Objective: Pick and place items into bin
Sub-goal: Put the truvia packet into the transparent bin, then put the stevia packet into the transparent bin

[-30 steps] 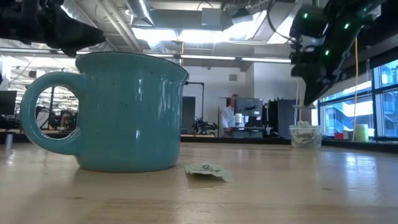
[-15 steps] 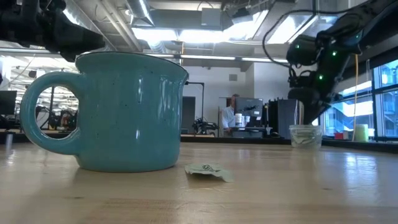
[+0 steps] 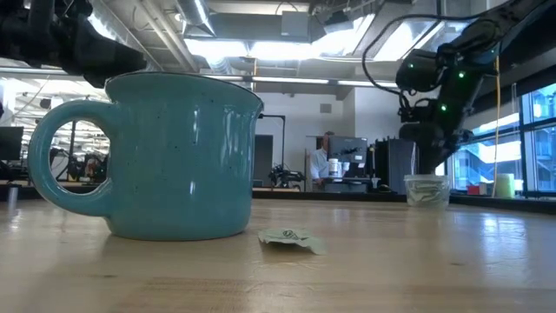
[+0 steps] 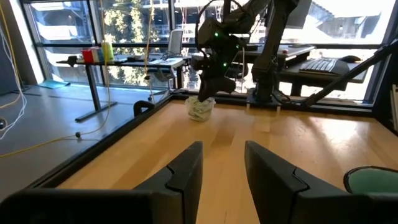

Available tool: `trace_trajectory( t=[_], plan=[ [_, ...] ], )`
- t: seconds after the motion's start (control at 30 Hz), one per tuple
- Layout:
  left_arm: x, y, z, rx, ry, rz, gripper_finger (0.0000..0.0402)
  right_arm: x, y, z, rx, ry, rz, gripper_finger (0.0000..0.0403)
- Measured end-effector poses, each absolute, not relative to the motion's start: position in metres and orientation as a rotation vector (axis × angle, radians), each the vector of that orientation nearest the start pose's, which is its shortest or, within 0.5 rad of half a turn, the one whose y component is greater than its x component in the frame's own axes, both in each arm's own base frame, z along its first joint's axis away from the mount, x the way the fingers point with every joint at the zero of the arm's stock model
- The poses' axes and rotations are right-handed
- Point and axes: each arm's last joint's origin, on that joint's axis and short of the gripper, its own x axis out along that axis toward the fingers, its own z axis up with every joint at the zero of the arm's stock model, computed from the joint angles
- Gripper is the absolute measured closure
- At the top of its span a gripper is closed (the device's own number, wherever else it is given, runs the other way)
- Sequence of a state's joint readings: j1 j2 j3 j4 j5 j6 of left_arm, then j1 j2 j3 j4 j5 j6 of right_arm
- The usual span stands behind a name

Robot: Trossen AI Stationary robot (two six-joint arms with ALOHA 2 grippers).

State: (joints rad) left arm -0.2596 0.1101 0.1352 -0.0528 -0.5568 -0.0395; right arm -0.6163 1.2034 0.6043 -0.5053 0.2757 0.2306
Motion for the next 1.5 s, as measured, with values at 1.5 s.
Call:
trace_trajectory(
  t=[1.5],
  plan=[
    [0.094, -0.009, 0.194, -0.017, 0.045, 0.298, 0.0288, 0.344, 0.146, 0.126, -0.113, 0.67, 0.253, 0.0265]
  ],
)
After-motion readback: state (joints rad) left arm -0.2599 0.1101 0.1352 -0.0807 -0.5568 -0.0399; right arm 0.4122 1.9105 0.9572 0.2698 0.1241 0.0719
